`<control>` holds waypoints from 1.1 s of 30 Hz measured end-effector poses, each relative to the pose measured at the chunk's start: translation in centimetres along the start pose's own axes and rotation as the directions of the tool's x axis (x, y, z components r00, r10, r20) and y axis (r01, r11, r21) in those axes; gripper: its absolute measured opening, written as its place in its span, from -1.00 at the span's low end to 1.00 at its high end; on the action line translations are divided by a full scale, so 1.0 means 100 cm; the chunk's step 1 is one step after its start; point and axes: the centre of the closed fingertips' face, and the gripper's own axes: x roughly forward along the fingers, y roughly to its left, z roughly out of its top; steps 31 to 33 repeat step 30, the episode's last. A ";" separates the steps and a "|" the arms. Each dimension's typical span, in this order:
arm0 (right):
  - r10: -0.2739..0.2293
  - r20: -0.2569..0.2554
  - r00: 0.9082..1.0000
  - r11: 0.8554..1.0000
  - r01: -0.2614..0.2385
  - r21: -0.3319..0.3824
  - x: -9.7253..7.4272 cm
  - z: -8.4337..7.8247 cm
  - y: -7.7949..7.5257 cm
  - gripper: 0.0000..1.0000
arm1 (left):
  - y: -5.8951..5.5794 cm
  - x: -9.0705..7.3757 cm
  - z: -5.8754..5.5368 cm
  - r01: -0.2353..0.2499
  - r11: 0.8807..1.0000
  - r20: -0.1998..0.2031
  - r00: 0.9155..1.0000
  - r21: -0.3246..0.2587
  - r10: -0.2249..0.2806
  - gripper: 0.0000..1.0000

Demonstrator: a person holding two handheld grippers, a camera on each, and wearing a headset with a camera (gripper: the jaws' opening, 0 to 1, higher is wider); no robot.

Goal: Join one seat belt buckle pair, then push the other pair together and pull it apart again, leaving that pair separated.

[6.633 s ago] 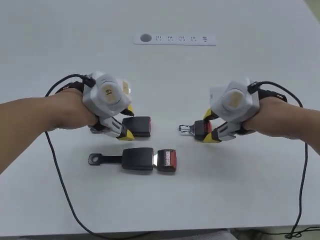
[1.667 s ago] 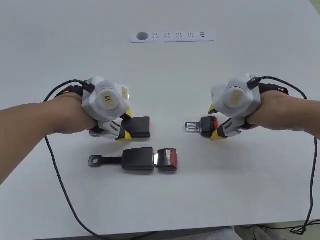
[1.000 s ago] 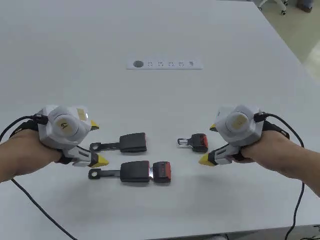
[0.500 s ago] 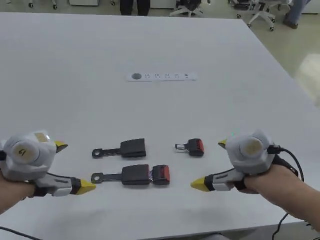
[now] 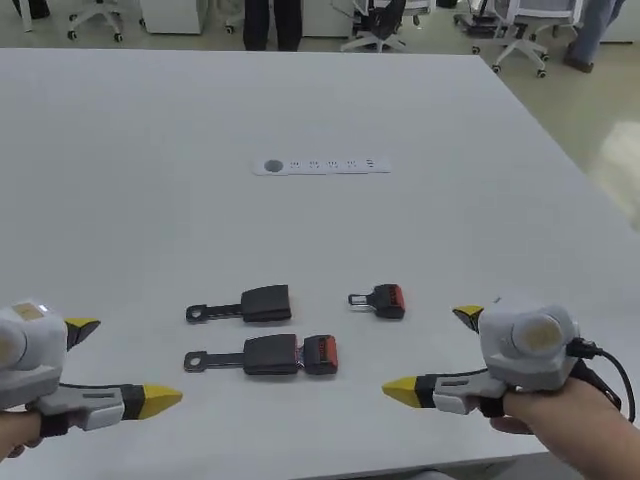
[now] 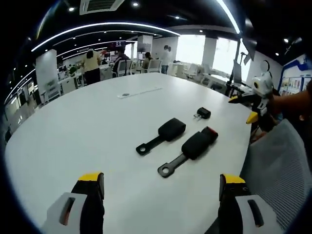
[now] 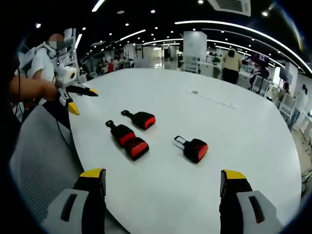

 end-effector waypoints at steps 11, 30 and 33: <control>0.000 -0.020 1.000 1.000 0.000 -0.009 0.006 -0.007 0.010 0.99 | 0.004 0.004 -0.011 -0.013 1.000 -0.032 0.999 0.013 0.013 1.00; -0.042 -0.010 0.999 0.999 0.042 0.022 0.011 -0.009 -0.010 0.99 | 0.010 0.006 -0.014 -0.014 1.000 -0.022 1.000 -0.015 0.014 1.00; -0.042 -0.010 0.999 0.999 0.042 0.022 0.011 -0.009 -0.010 0.99 | 0.010 0.006 -0.014 -0.014 1.000 -0.022 1.000 -0.015 0.014 1.00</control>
